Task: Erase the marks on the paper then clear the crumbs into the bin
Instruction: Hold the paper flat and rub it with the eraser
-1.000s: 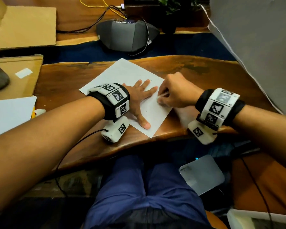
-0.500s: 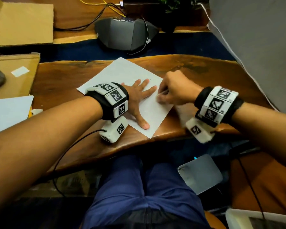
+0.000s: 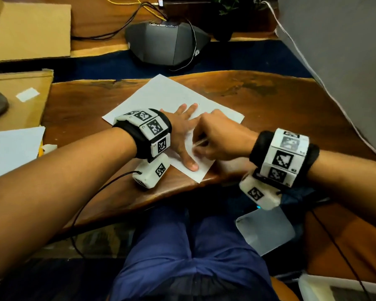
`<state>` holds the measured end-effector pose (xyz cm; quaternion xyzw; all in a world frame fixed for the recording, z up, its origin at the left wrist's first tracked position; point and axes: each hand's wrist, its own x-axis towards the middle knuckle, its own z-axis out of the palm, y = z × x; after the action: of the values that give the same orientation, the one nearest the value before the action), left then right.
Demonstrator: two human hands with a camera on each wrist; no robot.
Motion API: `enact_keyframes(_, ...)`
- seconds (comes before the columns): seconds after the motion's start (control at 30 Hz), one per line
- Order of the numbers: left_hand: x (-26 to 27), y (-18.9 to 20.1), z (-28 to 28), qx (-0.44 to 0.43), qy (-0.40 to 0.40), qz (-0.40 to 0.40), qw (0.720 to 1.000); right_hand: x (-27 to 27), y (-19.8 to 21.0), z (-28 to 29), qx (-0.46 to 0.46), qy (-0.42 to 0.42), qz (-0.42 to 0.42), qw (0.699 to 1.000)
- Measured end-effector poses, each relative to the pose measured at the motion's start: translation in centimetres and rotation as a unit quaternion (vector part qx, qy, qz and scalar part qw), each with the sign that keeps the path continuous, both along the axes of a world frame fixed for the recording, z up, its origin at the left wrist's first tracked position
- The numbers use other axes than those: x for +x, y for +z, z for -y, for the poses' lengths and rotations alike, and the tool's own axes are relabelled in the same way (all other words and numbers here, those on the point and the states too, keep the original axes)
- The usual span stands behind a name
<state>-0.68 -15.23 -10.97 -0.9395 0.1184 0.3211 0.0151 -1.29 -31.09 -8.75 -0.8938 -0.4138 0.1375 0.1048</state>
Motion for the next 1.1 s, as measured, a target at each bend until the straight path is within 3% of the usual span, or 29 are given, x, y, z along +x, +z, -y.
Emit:
enact_keyframes(0.07, 0.0, -0.1, -0.1, 0.0, 0.0, 0.001, 1.0, 0.4, 0.2, 0.1, -0.008, 0.003, -0.011, 1.0)
enact_keyframes(0.2, -0.4, -0.1, 0.1, 0.006, 0.005, 0.014, 1.0, 4.8, 0.2, 1.0, 0.017, -0.117, 0.046, 0.992)
enact_keyframes(0.27, -0.3, -0.1, -0.1, -0.001, 0.004, 0.014, 1.0, 2.9, 0.0, 0.2, 0.013, -0.081, 0.055, 0.995)
enact_keyframes(0.37, -0.2, -0.1, 0.0, -0.014, 0.002, 0.006, 1.0, -0.4, 0.2, -0.4, -0.008, 0.003, -0.014, 1.0)
enact_keyframes(0.53, -0.4, 0.0, -0.1, 0.001, 0.007, 0.015, 1.0, 4.6, 0.2, 0.5, 0.016, -0.112, 0.06, 0.992)
enact_keyframes(0.7, -0.5, 0.3, 0.1, -0.012, 0.008, 0.003, 1.0, 0.0, -0.1, -1.0, -0.013, 0.002, -0.002, 1.0)
enact_keyframes(0.83, -0.4, -0.1, -0.3, -0.003, 0.003, 0.013, 1.0, 4.8, 0.1, -0.2, 0.003, -0.108, 0.054, 0.993)
enact_keyframes(1.0, -0.4, 0.1, -0.1, -0.021, 0.015, 0.01, 1.0, 0.1, -0.3, -1.6, -0.002, -0.013, 0.009, 1.0)
enact_keyframes(1.1, -0.3, -0.2, -0.3, -0.013, -0.001, 0.018, 1.0, 3.8, 0.0, -0.7, 0.0, -0.084, 0.053, 0.995)
